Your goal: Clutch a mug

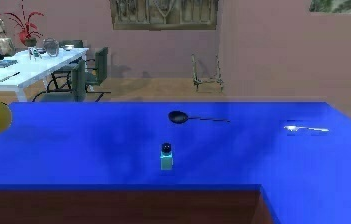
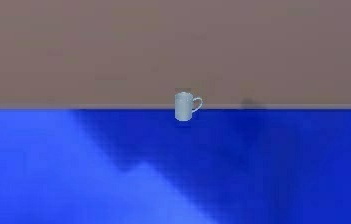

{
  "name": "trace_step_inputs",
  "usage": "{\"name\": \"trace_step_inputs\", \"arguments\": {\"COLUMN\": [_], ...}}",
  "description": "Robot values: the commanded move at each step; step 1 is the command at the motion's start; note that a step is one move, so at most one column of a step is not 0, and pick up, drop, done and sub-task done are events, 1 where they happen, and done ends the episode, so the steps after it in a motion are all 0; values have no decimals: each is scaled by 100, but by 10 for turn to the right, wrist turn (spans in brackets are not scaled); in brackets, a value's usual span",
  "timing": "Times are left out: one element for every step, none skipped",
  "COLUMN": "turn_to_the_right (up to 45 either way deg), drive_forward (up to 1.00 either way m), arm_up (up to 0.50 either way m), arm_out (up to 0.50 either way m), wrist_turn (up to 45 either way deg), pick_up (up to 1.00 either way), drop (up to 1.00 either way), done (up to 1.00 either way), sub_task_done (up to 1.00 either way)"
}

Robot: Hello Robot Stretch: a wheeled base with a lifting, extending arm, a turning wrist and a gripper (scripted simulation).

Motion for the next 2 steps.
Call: {"name": "trace_step_inputs", "arguments": {"turn_to_the_right": [0, 0], "drive_forward": [0, 0], "arm_up": [50, 38], "arm_out": [0, 0], "wrist_turn": [0, 0], "pick_up": [0, 0], "drop": [0, 0], "done": [0, 0], "sub_task_done": [0, 0]}}
